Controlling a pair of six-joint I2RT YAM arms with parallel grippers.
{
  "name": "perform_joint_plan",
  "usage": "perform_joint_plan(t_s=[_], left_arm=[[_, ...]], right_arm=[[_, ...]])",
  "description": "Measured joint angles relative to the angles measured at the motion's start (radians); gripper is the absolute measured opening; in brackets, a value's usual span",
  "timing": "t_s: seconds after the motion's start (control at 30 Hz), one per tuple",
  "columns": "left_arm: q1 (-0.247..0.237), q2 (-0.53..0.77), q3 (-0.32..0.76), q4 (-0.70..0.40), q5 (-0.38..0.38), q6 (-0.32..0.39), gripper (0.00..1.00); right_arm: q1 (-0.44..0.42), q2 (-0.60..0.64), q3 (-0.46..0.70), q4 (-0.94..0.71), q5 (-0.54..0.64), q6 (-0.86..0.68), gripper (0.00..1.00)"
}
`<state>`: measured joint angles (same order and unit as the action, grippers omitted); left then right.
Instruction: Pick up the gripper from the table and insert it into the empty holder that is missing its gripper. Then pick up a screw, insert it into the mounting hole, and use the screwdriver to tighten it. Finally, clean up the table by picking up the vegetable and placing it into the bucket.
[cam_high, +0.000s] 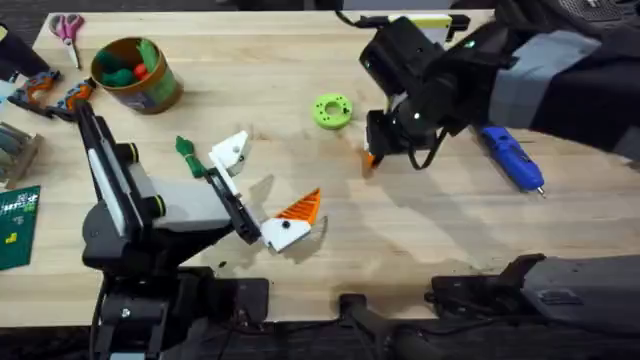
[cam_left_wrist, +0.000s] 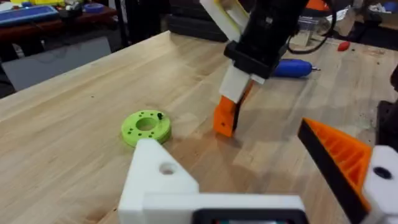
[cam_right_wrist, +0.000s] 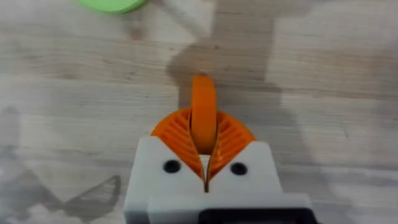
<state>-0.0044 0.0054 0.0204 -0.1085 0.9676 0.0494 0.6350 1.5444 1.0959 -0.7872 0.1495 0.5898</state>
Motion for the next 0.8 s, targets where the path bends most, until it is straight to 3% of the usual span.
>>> perform_joint_plan(t_s=[0.23, 0.53, 0.8], left_arm=[[0.000, 0.000, 0.000, 0.000, 0.000, 0.000, 0.985], [0.000, 0.000, 0.000, 0.000, 0.002, 0.006, 0.985], [0.000, 0.000, 0.000, -0.003, 0.020, 0.029, 0.985]], right_arm=[[-0.093, -0.002, 0.099, 0.007, -0.267, -0.134, 0.014], [-0.243, -0.016, 0.113, 0.017, -0.792, -0.352, 0.012], [-0.265, -0.016, 0.094, 0.069, -1.037, -0.496, 0.012]])
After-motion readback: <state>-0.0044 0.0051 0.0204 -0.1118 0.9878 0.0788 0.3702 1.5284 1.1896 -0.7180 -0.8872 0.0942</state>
